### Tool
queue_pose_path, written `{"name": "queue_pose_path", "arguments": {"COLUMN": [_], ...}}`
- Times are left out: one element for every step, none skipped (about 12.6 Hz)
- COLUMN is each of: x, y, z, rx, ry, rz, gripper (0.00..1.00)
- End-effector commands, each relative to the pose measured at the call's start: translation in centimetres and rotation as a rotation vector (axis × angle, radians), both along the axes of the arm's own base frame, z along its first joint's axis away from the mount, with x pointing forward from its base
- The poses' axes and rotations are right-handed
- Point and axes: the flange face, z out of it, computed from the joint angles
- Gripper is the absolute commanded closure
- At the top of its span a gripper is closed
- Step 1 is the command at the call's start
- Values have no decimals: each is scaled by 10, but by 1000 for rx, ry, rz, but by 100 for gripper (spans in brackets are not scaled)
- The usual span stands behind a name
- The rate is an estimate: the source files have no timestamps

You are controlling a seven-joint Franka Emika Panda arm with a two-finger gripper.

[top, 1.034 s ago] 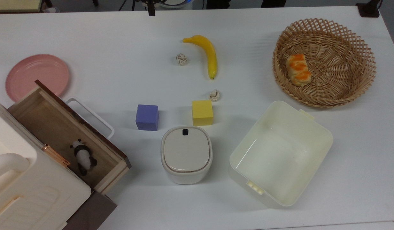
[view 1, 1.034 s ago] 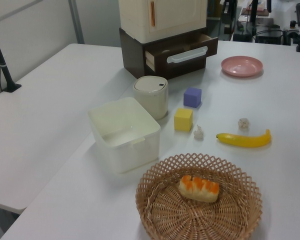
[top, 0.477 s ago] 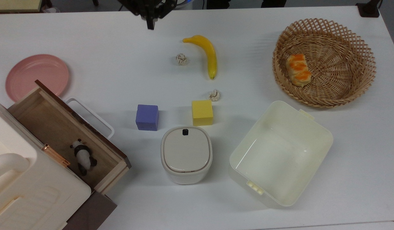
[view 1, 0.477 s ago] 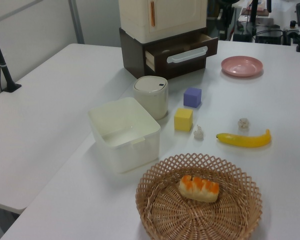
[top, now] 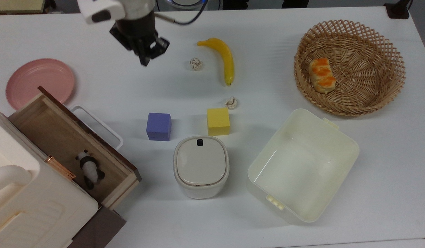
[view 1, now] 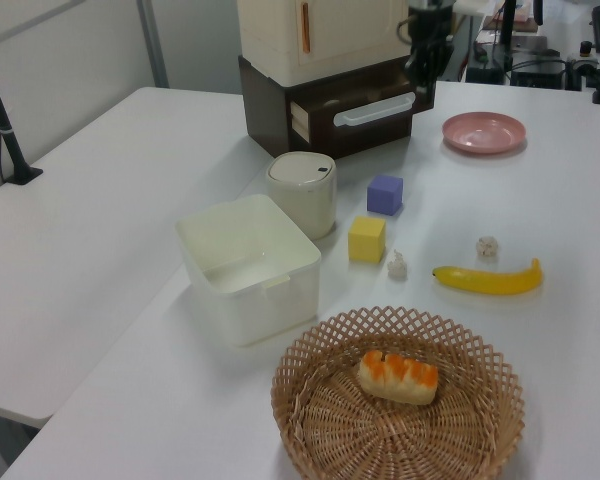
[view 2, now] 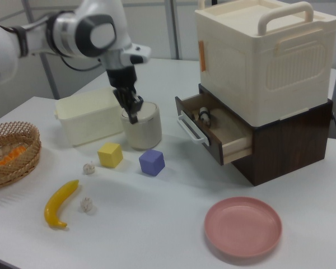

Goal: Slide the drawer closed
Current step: 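Move the gripper down toward the open drawer's front face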

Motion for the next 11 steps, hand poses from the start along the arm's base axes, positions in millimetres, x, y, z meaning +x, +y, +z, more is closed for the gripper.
{"name": "queue_pose_path", "arguments": {"x": [21,26,30,37,42,47,53,58,61,64,66], "y": [-17,-22,-25,-37,-38,-40,-41,-47,-51,-56,-57], "z": [-39,-49,-55,-64,-74,-81,-90,-95,-98,-102,-105], "rx": [17,15,13,9,7,-2,-8,-11,-12,-14,-16], "ry": [-36,-41,-55,-84,-95,-109,-127,-154,-179,-195,-201], "rz": [-163,-193,-198,-215,-217,-225,-233,-242,-246,-250,-250], "gripper": [100,100,100,100,100,100,100,100,100,100,100]}}
